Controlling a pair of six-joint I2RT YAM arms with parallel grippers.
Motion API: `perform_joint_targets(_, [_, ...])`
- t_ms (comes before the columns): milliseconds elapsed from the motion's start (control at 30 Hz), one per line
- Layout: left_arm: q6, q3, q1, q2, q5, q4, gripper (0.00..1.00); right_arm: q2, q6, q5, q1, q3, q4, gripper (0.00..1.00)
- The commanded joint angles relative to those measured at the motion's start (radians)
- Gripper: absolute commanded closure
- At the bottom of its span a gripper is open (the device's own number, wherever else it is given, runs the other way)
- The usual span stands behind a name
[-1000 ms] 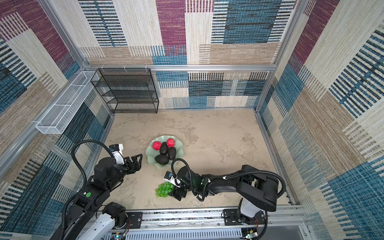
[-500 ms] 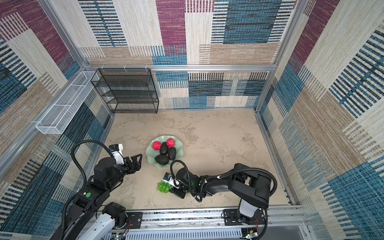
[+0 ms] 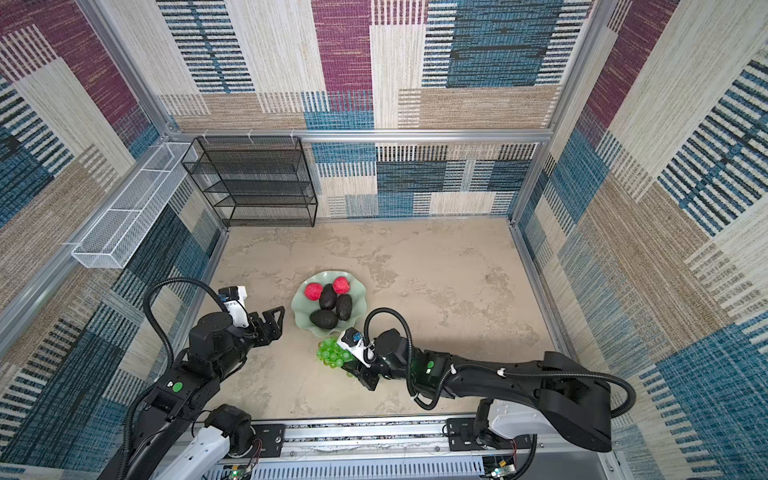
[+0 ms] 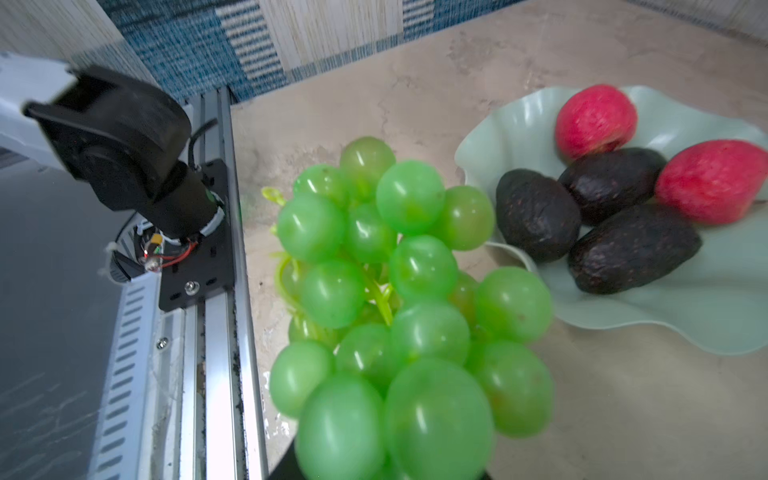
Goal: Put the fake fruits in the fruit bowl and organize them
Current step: 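Lift the green grapes into the bowl with the right gripper and release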
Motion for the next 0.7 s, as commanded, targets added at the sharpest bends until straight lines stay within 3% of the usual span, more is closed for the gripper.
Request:
perform_joint_targets(0, [0.034,0.012,0.001,0.000,-0.027,0.032,0.15,-0.013,0.027,0.035,-0.060,0.091,-0.091,0.70])
perform_joint_targets(133, [0.040,0.015,0.002,-0.007,-0.043,0.032,0.15,0.081,-0.041,0.024,-0.115,0.265,-0.143,0.69])
perform_joint_targets(333, [0.042,0.007,0.002,-0.015,-0.048,0.039,0.15,0.338,-0.079,-0.022,-0.193,0.489,-0.134,0.70])
perform_joint_targets(667, [0.059,-0.020,0.002,-0.045,-0.027,0.083,0.15,0.625,-0.011,-0.048,-0.278,0.609,-0.045,0.66])
